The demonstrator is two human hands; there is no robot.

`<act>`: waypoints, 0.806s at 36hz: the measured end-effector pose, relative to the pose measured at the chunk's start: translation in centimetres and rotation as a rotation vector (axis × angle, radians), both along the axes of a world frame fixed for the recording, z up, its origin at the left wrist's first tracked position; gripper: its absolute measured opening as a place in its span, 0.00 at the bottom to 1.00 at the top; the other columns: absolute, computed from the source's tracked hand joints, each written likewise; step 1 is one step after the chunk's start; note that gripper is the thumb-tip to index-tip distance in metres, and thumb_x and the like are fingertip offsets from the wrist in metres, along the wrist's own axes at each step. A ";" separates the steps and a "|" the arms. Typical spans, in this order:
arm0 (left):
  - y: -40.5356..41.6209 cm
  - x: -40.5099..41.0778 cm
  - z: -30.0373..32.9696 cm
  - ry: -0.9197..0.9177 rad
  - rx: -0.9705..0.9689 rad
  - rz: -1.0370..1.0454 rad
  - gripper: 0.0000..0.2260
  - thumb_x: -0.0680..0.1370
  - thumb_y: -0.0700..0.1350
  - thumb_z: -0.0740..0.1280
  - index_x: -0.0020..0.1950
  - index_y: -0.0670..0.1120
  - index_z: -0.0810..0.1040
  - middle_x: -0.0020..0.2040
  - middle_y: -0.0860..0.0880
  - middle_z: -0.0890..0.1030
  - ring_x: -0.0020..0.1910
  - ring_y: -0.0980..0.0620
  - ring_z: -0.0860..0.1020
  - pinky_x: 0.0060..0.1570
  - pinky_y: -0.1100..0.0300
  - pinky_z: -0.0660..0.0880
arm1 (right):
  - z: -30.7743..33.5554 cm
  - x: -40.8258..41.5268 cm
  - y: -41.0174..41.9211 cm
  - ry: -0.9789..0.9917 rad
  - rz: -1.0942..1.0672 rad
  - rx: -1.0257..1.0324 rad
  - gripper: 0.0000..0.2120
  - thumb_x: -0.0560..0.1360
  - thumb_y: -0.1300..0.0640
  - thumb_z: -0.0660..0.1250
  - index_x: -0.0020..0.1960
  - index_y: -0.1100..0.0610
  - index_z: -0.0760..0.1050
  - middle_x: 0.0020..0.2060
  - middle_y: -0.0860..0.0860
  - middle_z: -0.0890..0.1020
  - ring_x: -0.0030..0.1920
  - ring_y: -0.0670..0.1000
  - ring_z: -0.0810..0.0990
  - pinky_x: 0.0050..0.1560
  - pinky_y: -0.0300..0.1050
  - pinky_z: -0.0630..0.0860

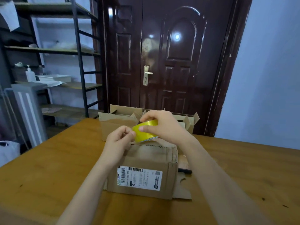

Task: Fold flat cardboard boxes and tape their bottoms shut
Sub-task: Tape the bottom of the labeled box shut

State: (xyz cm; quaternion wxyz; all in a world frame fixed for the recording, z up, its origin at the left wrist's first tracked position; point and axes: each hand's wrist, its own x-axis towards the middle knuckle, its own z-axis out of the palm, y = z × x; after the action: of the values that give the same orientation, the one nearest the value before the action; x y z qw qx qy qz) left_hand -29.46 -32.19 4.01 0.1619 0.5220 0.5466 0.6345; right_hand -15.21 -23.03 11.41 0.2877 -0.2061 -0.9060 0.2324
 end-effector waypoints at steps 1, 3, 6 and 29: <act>0.2 -0.1 0.0 -0.049 0.010 0.039 0.10 0.72 0.47 0.64 0.35 0.43 0.72 0.32 0.50 0.73 0.33 0.53 0.69 0.35 0.59 0.67 | -0.1 0.4 0.0 -0.001 0.039 -0.006 0.17 0.69 0.52 0.74 0.56 0.51 0.78 0.48 0.39 0.77 0.51 0.39 0.74 0.53 0.32 0.70; 0.5 -0.3 -0.1 -0.106 0.014 0.109 0.12 0.75 0.44 0.65 0.32 0.44 0.69 0.29 0.52 0.70 0.32 0.53 0.67 0.35 0.58 0.65 | -0.7 1.2 0.2 -0.043 0.071 0.018 0.28 0.67 0.50 0.76 0.64 0.48 0.72 0.54 0.40 0.73 0.55 0.38 0.70 0.55 0.29 0.65; 0.7 0.1 0.0 -0.126 -0.010 0.157 0.13 0.78 0.37 0.63 0.33 0.42 0.67 0.29 0.50 0.68 0.28 0.55 0.66 0.28 0.64 0.66 | -2.2 2.1 0.4 -0.108 0.066 0.009 0.38 0.65 0.46 0.77 0.70 0.45 0.64 0.57 0.40 0.69 0.59 0.40 0.64 0.59 0.35 0.63; 0.2 -1.6 1.8 -0.247 -0.104 0.297 0.10 0.82 0.42 0.54 0.48 0.39 0.72 0.46 0.44 0.84 0.43 0.51 0.84 0.53 0.46 0.76 | 1.9 5.1 2.7 -0.444 -0.411 0.943 0.23 0.72 0.63 0.63 0.66 0.52 0.65 0.53 0.51 0.74 0.55 0.55 0.74 0.50 0.47 0.63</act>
State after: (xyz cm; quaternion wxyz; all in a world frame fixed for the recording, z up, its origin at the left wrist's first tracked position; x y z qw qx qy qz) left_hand -31.03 -31.95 5.79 0.1590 0.3448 0.6256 0.6815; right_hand -10.13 -20.30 13.29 0.1904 -0.2715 -0.8918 -0.3078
